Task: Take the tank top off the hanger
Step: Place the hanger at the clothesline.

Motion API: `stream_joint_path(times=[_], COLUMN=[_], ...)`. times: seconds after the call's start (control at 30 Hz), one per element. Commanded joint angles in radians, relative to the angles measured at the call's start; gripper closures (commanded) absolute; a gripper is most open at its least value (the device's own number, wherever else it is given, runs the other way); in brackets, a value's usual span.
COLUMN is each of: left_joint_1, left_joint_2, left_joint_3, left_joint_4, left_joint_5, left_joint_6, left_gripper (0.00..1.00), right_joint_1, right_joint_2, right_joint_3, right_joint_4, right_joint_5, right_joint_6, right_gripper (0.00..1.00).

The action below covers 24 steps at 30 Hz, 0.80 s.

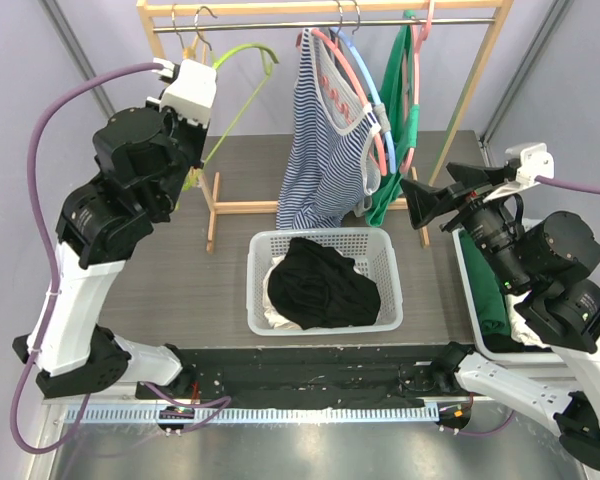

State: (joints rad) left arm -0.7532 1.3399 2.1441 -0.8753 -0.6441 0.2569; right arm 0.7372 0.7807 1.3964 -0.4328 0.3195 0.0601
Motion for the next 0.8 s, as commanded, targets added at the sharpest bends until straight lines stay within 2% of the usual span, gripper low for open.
stream_joint_path(times=[0.0,0.2,0.37,0.53,0.77], left_joint_1=[-0.006,-0.028,-0.058,-0.09,-0.094], left_joint_2=[0.01,0.077,0.105,0.182,0.263], left_joint_3=[0.014,0.048,0.045,0.057,0.013], left_joint_4=[0.15,0.226,0.243,0.282,0.453], left_joint_5=[-0.1,-0.248,-0.256,-0.322,-0.459], left_joint_6=[0.07,0.16,0.168,0.206,0.284], left_gripper=[1.0,1.0,1.0,1.0,1.0], right_joint_1=[-0.002,-0.002,-0.004,-0.002,-0.002], right_joint_2=[-0.02,-0.047,-0.063,-0.107,-0.113], right_joint_3=[-0.02,-0.05,-0.077,-0.129,-0.119], right_joint_4=[0.04,0.035,0.04,0.066,0.048], right_joint_5=[-0.005,-0.003,-0.011,-0.011,-0.014], right_joint_6=[0.009,0.003,0.003,0.007,-0.011], right_gripper=[0.0,0.0,0.0,0.0,0.0])
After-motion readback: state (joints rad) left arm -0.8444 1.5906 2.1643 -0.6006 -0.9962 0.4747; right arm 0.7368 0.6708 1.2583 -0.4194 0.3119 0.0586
